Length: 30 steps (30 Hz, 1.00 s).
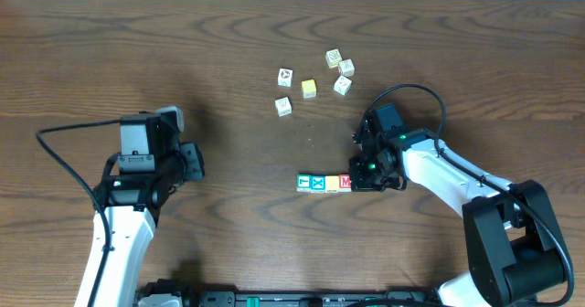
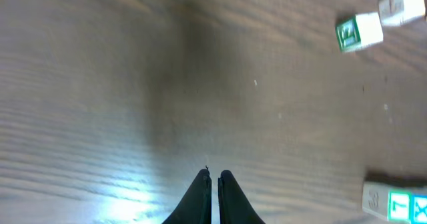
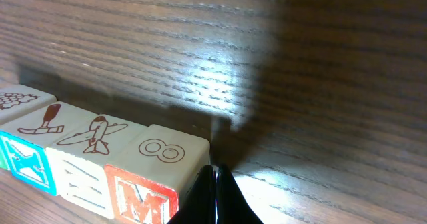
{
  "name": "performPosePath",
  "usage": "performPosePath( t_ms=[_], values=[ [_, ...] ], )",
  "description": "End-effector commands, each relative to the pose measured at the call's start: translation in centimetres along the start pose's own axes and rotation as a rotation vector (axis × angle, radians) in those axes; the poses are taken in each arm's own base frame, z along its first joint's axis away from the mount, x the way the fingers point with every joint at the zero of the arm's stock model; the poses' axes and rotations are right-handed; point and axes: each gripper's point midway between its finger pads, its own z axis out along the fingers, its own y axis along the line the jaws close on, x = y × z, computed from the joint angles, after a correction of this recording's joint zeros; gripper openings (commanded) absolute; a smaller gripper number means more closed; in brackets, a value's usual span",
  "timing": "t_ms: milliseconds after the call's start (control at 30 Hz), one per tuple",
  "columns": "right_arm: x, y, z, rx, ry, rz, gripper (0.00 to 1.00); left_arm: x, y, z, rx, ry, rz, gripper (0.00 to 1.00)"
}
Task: Lift 4 blocks
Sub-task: 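Lower the closed right gripper against the red M block's right end, then lower the closed left gripper against the green 7 block's left end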
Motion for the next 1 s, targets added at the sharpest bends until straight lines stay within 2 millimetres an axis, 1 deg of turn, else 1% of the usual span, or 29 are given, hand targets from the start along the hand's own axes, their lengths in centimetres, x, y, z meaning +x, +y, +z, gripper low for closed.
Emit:
performPosePath(
  t_ms=[0,67,300,533,667,800,967],
  values=[
    [0.4,0.0,0.4,-0.003,0.017,0.016,0.01,2.6,-0.6,1.0,0.062,0.084,0.009,0.08],
    [0.4,0.0,0.4,-0.003,0.017,0.016,0.01,3.3,-0.9,1.5,0.09,0.111,0.003,0.08],
    [0.3,0.1,0.4,-0.005,0.011,0.014,0.01,5.2,-3.7,3.7,0.256,0.232,0.001,0.07],
    [0.3,0.1,0.4,-0.005,0.011,0.014,0.01,7.7,-6.9,7.0,0.301,0.338,0.045,0.07],
    [0.3,0.1,0.4,-0.005,0.012,0.015,0.01,9.8,-8.5,8.3,0.313,0.408,0.072,0.07],
    [0.3,0.1,0.4,-0.004,0.011,0.014,0.01,11.3,-10.0,8.9,0.332,0.441,0.124,0.07],
    [0.1,-0.4,0.4,0.023,0.003,0.014,0.01,11.7,-11.8,8.8,0.364,0.431,0.168,0.08]
  ],
)
